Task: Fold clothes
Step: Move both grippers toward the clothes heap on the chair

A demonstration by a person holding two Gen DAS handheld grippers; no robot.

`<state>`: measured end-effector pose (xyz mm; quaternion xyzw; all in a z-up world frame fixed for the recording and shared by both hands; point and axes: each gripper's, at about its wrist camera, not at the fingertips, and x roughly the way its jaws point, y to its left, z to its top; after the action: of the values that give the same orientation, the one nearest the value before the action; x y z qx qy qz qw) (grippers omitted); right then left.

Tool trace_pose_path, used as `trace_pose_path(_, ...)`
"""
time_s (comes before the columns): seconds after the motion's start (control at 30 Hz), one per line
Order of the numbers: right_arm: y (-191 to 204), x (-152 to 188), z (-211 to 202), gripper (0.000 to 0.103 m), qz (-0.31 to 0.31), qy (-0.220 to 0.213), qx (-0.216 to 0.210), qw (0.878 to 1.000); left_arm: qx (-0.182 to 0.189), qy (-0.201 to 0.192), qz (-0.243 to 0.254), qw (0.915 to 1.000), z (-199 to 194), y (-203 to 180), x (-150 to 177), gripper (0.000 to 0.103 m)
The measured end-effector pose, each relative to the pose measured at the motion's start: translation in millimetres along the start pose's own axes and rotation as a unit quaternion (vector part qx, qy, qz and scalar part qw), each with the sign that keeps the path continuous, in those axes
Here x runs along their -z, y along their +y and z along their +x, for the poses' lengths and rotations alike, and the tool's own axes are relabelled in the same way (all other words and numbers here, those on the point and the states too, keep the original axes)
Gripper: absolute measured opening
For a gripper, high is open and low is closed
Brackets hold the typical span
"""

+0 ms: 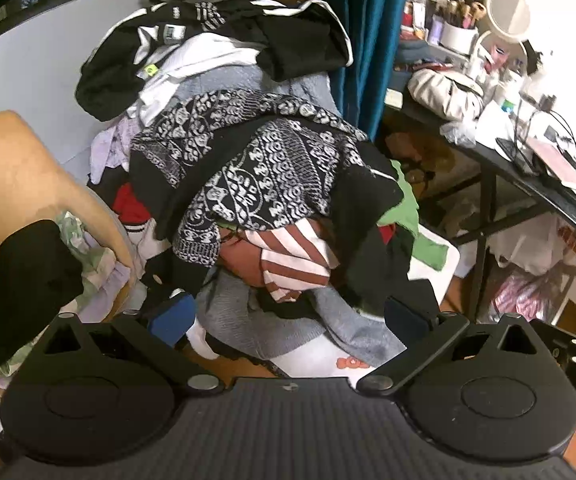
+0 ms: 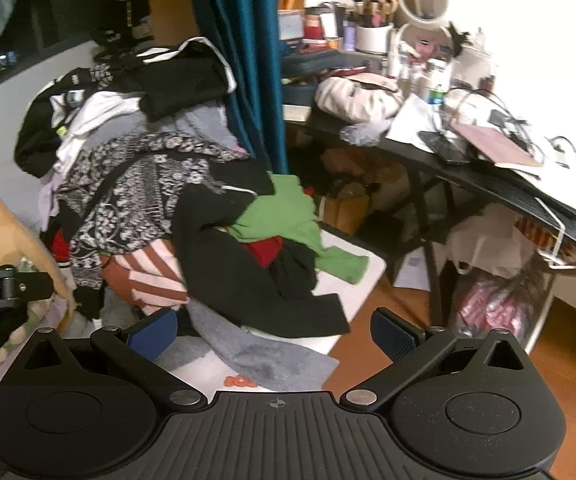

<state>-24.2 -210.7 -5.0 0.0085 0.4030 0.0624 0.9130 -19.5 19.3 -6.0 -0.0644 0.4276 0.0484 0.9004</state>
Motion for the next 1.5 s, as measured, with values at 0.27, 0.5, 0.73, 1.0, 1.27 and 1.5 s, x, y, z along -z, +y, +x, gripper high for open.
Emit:
trace_pose_path(0.27,3.6,-10.7,12.6,0.102,-0.003,0.010,-0.037,0.999,0.007,-0.010,-0.040,0.9991,-2.5,10.5,-2.9,0.102)
trace_pose_path(0.5,-1.4,-19.0,22.3,0.102,-0.006,0.010,-0.066,0.998,0.001,-0.008,-0.064,0.9979,2.6,10.0,-5.6,0.102)
trace_pose_path(0.73,-6.1,-29.1,31.0,0.102,-0.023,0.002,-0.068,0.997,0.001,-0.013,-0.081,0.9966,6.0,4.2,-10.3,0.102)
trace_pose_path(1.0,-18.6,-37.5,41.9,0.102,-0.025,0.005,-0.069,0.997,-0.024,-0.016,-0.066,0.9974,11.7,-14.3,-17.0,0.102)
trace_pose_path(1.27,-25.3,-43.1,46.3,0.102,-0.037,0.003,-0.085,0.996,-0.003,-0.016,-0.066,0.9977,14.0,-26.1,-21.2,0.102)
trace_pose_path(1.5,-24.4,-47.6,50.5,0.102,-0.047,0.008,-0.097,0.994,0.002,-0.027,-0.074,0.9969,8.5,-26.7,-20.1,0.102)
